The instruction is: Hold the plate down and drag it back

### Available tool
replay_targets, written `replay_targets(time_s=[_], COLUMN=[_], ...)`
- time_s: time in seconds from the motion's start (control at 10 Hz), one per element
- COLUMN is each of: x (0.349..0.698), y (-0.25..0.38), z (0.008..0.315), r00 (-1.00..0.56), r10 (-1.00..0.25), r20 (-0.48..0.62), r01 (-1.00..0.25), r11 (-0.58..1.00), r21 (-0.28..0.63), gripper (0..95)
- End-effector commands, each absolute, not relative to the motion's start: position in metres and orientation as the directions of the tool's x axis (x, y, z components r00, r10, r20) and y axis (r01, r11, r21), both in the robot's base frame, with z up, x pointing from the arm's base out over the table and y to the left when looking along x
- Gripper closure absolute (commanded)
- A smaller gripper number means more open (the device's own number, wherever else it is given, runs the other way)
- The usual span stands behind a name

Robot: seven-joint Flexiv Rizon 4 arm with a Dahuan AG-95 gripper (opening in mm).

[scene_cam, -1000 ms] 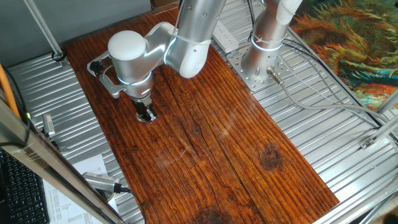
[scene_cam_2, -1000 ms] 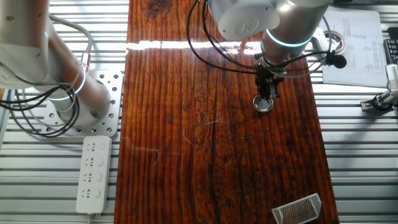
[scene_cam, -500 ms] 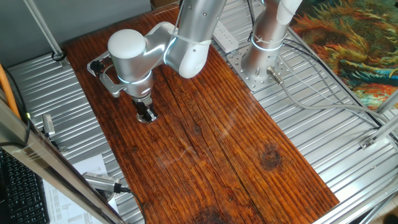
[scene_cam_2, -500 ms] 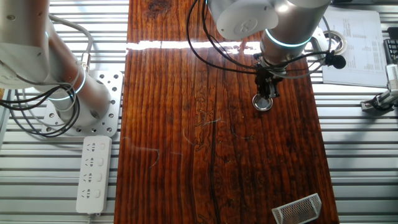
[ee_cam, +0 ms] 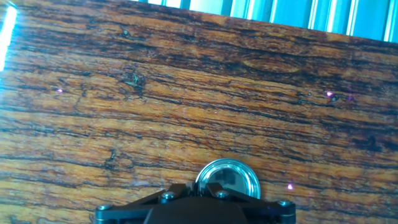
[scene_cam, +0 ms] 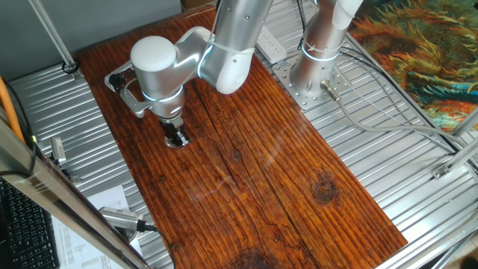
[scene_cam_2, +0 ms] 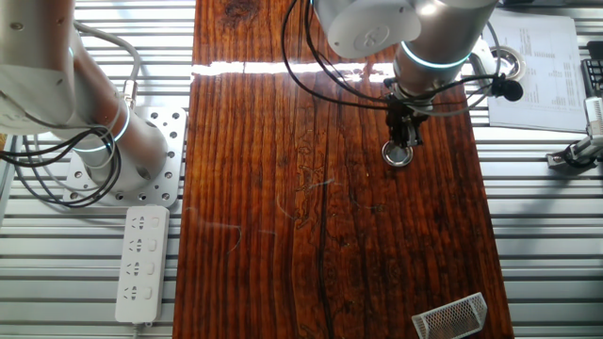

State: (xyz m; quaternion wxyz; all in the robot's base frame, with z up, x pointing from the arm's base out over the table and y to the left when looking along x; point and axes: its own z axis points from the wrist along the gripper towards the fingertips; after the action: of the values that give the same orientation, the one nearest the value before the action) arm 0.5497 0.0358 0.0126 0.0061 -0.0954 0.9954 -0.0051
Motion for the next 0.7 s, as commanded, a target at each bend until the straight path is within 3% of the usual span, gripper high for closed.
replay_targets(time_s=[0.1, 0.7], x=[0.5489, 0.5472], y=[0.0406, 0.0493], z=[0.0111, 0.0113], r00=[-0.983, -0.986], r10=[-0.183, -0.168], r20=[-0.013, -0.013], r01=[-0.183, -0.168], r11=[0.983, 0.986], r21=[-0.01, -0.01], gripper=[95.0, 95.0])
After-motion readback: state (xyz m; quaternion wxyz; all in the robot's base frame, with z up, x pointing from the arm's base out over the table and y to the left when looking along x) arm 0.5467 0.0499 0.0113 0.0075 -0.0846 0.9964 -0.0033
